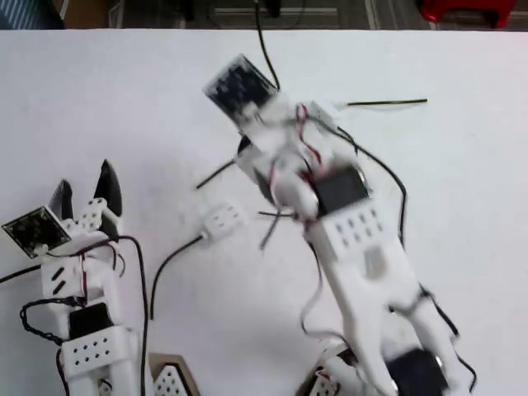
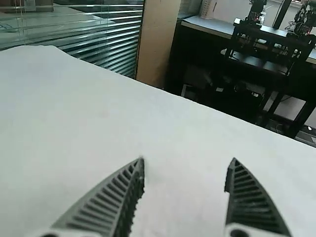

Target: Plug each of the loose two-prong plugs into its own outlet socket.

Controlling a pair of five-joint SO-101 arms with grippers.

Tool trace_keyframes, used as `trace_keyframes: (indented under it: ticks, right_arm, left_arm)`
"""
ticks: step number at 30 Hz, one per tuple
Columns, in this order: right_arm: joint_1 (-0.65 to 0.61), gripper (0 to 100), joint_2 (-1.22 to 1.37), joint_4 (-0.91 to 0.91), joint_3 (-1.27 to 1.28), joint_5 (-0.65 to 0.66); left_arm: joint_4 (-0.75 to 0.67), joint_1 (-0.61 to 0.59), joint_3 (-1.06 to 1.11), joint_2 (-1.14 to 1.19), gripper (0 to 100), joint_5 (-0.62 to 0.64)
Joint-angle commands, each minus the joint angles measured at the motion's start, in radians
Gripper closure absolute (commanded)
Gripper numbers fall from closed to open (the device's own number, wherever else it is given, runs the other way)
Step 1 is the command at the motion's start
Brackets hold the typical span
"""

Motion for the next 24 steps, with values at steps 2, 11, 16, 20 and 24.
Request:
trace_keyframes:
  ticks: [2,11,16,20,24]
  right_arm:
    - [-0.015,97.9,0.259,0.194,-0.381,-0.009]
    - [-0.099,97.9,0.656,0.568,-0.825,-0.008]
    - [-0.09,97.9,0.826,0.608,-0.902,-0.009]
    - [-0.088,97.9,0.877,0.608,-0.895,-0.009]
    - [-0.091,97.9,0.9,0.608,-0.878,-0.009]
  left_arm:
    - [0.003,0.012,-0.008,-0.007,74,-0.009]
    - [0.003,0.013,-0.008,-0.005,74,-0.011]
    - [0.005,0.013,-0.008,-0.005,74,-0.011]
    - [0.008,0.033,-0.008,-0.005,74,-0.012]
    - [0.006,0.035,-0.008,-0.005,74,-0.012]
